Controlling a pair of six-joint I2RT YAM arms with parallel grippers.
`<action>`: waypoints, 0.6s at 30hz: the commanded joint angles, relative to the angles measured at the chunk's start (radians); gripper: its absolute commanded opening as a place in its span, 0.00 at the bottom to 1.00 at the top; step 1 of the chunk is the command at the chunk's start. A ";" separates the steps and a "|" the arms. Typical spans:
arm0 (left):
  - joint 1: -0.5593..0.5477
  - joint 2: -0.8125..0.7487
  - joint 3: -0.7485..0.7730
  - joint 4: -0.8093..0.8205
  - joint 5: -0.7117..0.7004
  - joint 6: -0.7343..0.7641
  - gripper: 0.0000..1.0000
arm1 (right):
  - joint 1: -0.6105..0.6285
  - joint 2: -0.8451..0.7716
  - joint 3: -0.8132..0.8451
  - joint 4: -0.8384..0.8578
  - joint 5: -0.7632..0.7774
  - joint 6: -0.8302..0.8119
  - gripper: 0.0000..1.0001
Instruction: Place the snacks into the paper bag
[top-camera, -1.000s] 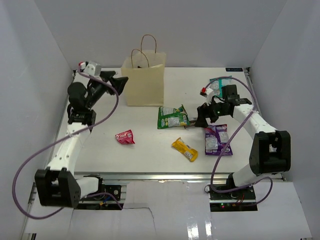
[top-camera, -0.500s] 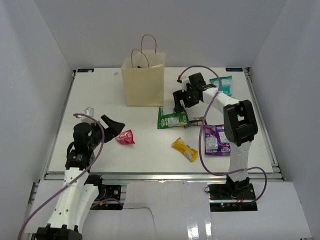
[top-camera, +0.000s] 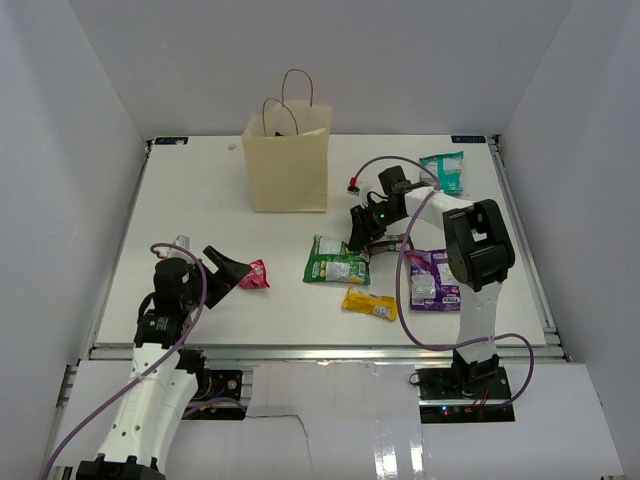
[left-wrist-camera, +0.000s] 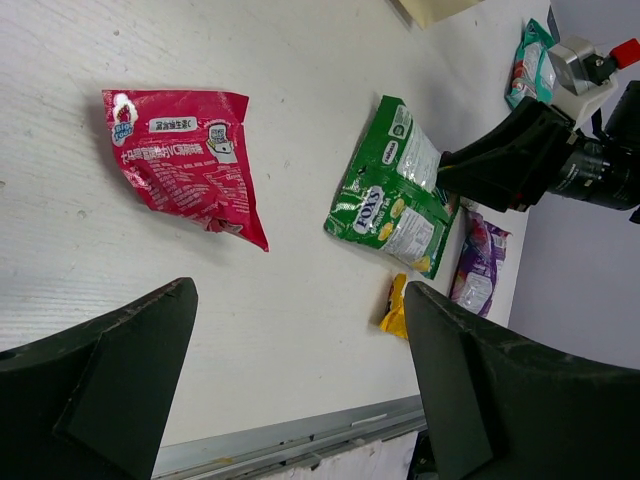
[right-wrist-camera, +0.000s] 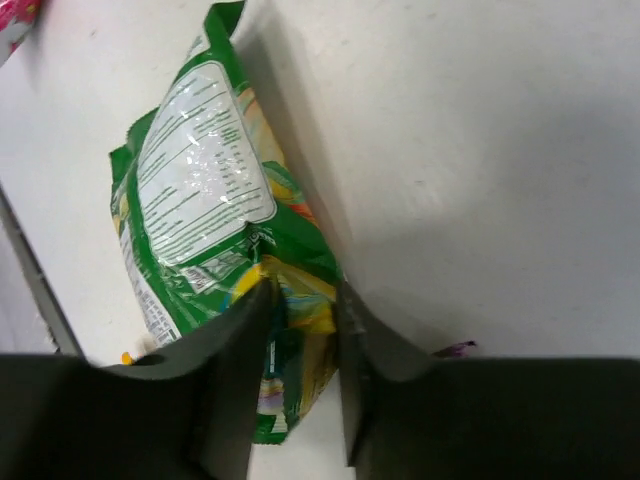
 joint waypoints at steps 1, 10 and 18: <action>-0.003 -0.005 0.012 -0.006 -0.011 -0.012 0.94 | -0.006 -0.011 -0.009 -0.047 -0.151 -0.034 0.29; -0.001 -0.022 -0.001 -0.006 -0.002 -0.020 0.94 | -0.061 -0.178 0.058 -0.054 -0.392 -0.090 0.08; -0.001 -0.027 0.003 -0.006 -0.002 -0.015 0.94 | -0.062 -0.275 0.187 -0.047 -0.417 -0.094 0.08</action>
